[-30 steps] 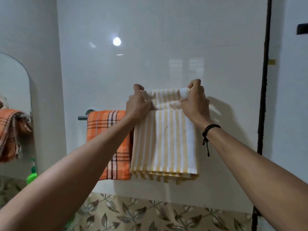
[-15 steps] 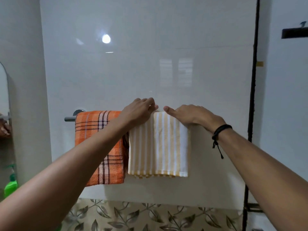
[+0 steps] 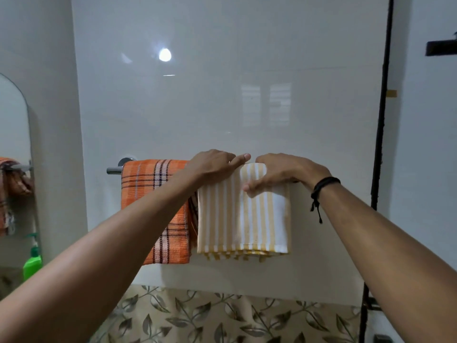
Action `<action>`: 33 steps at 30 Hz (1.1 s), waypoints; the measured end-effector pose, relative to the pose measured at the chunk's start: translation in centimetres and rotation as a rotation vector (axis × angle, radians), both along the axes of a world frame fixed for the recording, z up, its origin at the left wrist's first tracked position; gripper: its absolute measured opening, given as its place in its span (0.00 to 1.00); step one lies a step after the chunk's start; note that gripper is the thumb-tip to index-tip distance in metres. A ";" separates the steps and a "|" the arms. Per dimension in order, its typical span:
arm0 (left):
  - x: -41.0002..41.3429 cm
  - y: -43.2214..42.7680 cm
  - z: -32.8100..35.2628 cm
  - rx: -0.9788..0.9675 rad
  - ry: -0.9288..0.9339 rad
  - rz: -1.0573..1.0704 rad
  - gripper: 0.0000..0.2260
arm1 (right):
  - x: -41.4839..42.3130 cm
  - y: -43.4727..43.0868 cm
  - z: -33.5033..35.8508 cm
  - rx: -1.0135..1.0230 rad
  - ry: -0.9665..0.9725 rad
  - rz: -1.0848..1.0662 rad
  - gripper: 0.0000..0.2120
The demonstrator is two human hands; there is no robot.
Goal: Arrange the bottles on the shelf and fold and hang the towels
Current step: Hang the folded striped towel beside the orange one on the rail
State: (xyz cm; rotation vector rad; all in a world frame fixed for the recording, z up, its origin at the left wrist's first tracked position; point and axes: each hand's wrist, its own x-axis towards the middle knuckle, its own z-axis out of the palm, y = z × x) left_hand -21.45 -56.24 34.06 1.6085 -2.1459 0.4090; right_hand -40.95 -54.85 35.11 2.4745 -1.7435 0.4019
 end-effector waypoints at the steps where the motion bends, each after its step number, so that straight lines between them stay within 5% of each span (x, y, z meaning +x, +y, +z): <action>1: 0.1 0.1 -0.4 -0.080 -0.012 -0.018 0.30 | 0.0 0.1 -0.7 -0.065 -0.004 -0.008 0.42; 8: 2.1 2.1 -3.2 -0.248 -0.036 -0.083 0.21 | 0.1 0.9 -6.4 -0.570 -0.176 0.014 0.35; 16: 2.6 4.9 -5.3 -0.261 0.017 -0.062 0.22 | 1.3 1.3 -10.7 -0.841 -0.347 0.039 0.27; 22: 2.1 7.9 -7.8 -0.243 0.092 -0.018 0.27 | 1.3 3.6 -13.4 -0.917 -0.400 0.101 0.19; 33: 4.5 19.0 -19.0 -0.187 0.198 0.263 0.21 | 4.2 10.7 -21.9 -0.780 -0.379 0.414 0.08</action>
